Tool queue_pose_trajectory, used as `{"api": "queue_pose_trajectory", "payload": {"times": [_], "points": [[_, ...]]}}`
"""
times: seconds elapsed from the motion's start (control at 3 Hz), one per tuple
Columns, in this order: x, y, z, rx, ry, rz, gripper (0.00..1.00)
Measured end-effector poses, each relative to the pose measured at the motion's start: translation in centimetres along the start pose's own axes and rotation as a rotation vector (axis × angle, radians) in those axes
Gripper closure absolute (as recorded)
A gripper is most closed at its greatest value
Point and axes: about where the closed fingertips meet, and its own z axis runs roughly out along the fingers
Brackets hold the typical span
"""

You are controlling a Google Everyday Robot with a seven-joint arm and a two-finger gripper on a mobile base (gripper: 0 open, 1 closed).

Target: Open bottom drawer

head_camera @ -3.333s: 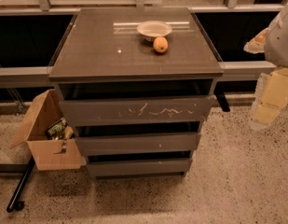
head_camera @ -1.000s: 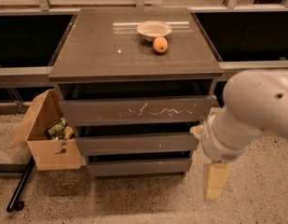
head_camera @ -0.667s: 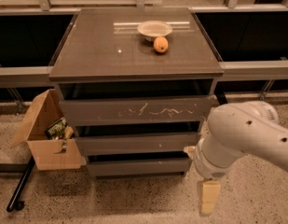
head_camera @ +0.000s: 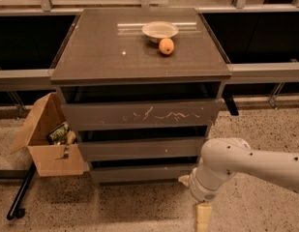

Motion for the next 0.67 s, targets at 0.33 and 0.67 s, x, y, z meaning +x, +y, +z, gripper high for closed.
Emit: {"api": "queue_pose_trajectory", "payload": {"times": [0.33,0.67], "points": [[0.0,0.0,0.0,0.0,0.0,0.0,0.0],[1.1,-1.0,2.3,0.025,0.022,-0.015,0.0]]}}
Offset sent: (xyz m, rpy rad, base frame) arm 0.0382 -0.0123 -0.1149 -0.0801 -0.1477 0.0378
